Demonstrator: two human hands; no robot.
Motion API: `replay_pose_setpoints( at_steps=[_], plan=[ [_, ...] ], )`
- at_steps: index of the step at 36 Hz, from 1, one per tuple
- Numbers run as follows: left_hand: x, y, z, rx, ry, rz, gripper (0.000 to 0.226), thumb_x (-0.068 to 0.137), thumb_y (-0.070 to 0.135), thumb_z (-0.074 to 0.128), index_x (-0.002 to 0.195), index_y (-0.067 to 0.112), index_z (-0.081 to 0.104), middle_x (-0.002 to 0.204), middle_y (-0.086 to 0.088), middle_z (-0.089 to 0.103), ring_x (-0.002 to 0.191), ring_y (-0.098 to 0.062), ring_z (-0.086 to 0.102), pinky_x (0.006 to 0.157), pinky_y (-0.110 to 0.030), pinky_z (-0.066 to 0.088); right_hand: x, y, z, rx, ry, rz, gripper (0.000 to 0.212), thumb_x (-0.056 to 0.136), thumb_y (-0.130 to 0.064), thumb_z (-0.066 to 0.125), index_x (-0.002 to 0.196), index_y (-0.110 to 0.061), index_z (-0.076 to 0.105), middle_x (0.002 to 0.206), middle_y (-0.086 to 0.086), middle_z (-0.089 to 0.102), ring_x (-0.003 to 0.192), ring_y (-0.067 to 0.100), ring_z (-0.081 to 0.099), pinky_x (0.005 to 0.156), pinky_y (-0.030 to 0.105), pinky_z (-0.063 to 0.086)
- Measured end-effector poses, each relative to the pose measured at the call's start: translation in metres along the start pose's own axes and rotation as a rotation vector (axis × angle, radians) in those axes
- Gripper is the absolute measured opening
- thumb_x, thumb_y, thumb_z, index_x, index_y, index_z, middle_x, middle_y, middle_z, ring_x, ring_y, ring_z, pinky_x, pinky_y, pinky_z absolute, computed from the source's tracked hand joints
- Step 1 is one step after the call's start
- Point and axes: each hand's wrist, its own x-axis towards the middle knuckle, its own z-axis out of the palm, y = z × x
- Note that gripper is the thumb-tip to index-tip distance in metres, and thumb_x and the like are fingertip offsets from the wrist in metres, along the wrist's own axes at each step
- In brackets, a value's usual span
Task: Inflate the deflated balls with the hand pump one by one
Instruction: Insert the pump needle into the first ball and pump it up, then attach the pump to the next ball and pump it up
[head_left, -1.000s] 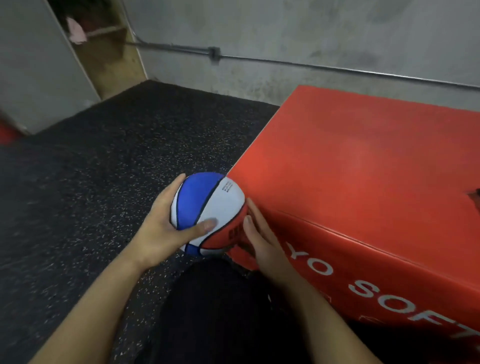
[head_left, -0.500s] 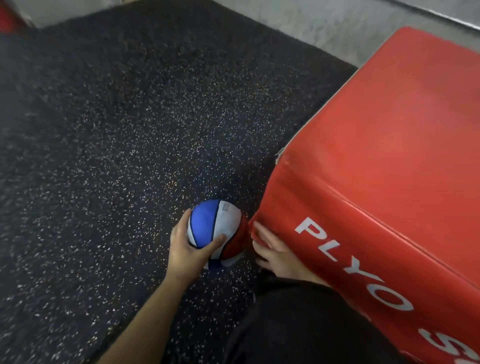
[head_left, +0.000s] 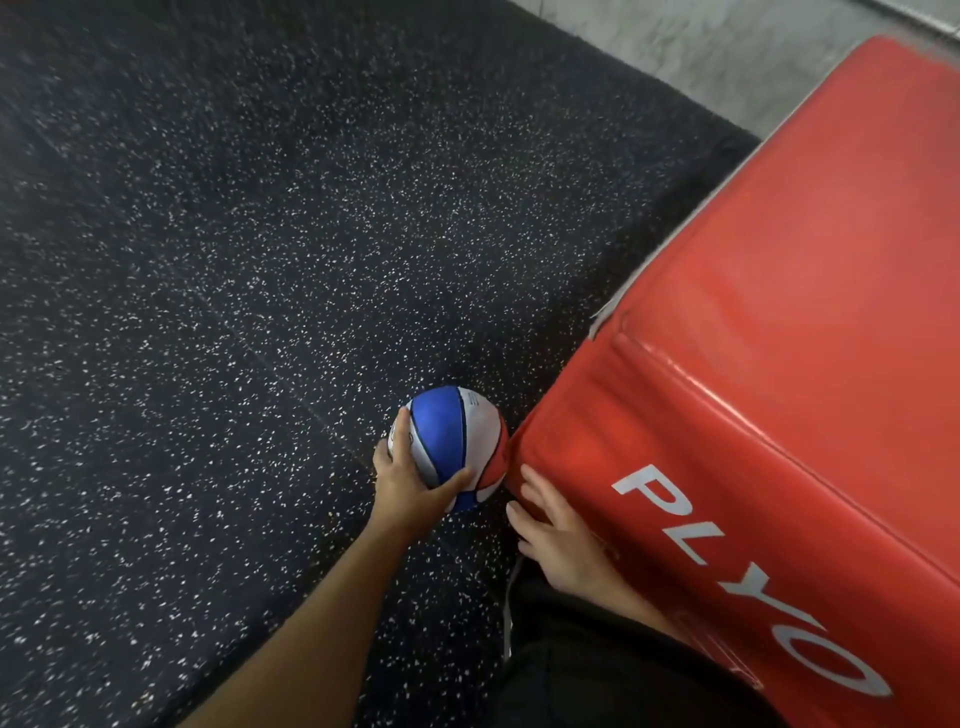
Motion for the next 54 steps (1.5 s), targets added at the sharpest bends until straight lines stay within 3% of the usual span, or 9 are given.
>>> replay_pose_setpoints(
  at_steps=[10,13,17,21,25,28,33,41,54],
  plan=[
    [-0.022,0.003,-0.007,0.039,0.079,0.059,0.134,0.065,0.058,0.093,0.164,0.046,0.004,0.166,-0.015,0.013,0.153,-0.04,0.027,0.12,-0.057,0.036,-0.032,-0.03,-0.013,-0.004,0.055,-0.04,0.059,0.103,-0.029,0.065,0.156,-0.037,0.041,0.16,0.001,0.043,0.107,-0.008,0.058,0.113,0.036,0.047],
    [-0.035,0.015,-0.015,0.039,0.103,0.092,0.132,0.063,0.062,0.092,0.164,0.044,0.009,0.166,-0.018,0.015,0.151,-0.043,0.03,0.118,-0.06,0.038,-0.046,-0.039,-0.022,-0.027,0.066,-0.049,0.061,0.103,-0.026,0.065,0.158,-0.033,0.039,0.16,0.003,0.043,0.103,-0.009,0.058,0.102,0.025,0.051],
    [-0.06,0.055,-0.032,0.025,0.135,0.25,0.118,0.07,0.058,0.089,0.164,0.038,0.021,0.163,-0.014,0.024,0.149,-0.034,0.033,0.117,-0.054,0.039,-0.072,-0.058,-0.04,-0.023,0.059,-0.079,0.06,0.104,-0.022,0.063,0.157,-0.032,0.037,0.158,0.002,0.044,0.104,-0.006,0.057,0.084,0.015,0.051],
    [-0.091,0.117,-0.043,0.04,0.163,0.419,0.1,0.081,0.048,0.084,0.162,0.031,0.029,0.151,-0.01,0.038,0.139,-0.029,0.044,0.114,-0.048,0.043,-0.121,-0.085,-0.065,-0.011,0.048,-0.149,0.047,0.103,-0.025,0.063,0.142,-0.042,0.043,0.154,0.0,0.05,0.126,0.001,0.056,0.096,0.019,0.051],
    [-0.134,0.191,-0.044,0.031,0.123,0.609,0.095,0.083,0.047,0.082,0.161,0.028,0.031,0.146,-0.005,0.045,0.128,-0.015,0.048,0.109,-0.041,0.046,-0.185,-0.104,-0.094,0.04,0.131,-0.252,0.044,0.103,-0.023,0.063,0.145,-0.032,0.052,0.144,-0.002,0.061,0.116,-0.013,0.061,0.094,0.01,0.048],
    [-0.166,0.239,-0.035,-0.021,0.011,0.778,0.095,0.079,0.049,0.086,0.157,0.026,0.039,0.142,0.002,0.049,0.126,-0.009,0.051,0.111,-0.034,0.046,-0.236,-0.114,-0.125,0.049,0.191,-0.301,0.041,0.105,-0.017,0.061,0.144,-0.027,0.054,0.142,-0.001,0.062,0.109,-0.014,0.064,0.094,0.011,0.048],
    [-0.236,0.317,0.001,0.01,-0.256,1.033,0.101,0.064,0.06,0.091,0.149,0.049,0.038,0.136,0.013,0.05,0.126,0.0,0.052,0.109,-0.022,0.043,-0.333,-0.113,-0.192,0.066,0.413,-0.402,0.039,0.103,-0.012,0.063,0.14,-0.024,0.058,0.139,0.003,0.065,0.109,0.004,0.065,0.094,0.018,0.051],
    [-0.357,0.402,0.112,0.085,-0.506,1.353,0.102,0.063,0.073,0.077,0.152,0.036,0.046,0.132,0.01,0.054,0.119,0.007,0.051,0.102,-0.031,0.047,-0.491,-0.073,-0.289,0.116,0.796,-0.53,0.045,0.099,-0.007,0.068,0.14,-0.023,0.058,0.138,0.002,0.065,0.101,-0.005,0.068,0.092,0.017,0.053],
    [-0.576,0.419,0.302,0.11,-0.976,1.593,0.096,0.072,0.058,0.088,0.153,0.034,0.044,0.132,0.011,0.052,0.122,0.003,0.049,0.107,-0.027,0.043,-0.683,0.082,-0.348,0.289,1.235,-0.456,0.04,0.097,-0.016,0.071,0.134,-0.026,0.063,0.133,-0.002,0.067,0.115,-0.002,0.067,0.091,0.018,0.053]
  ],
)
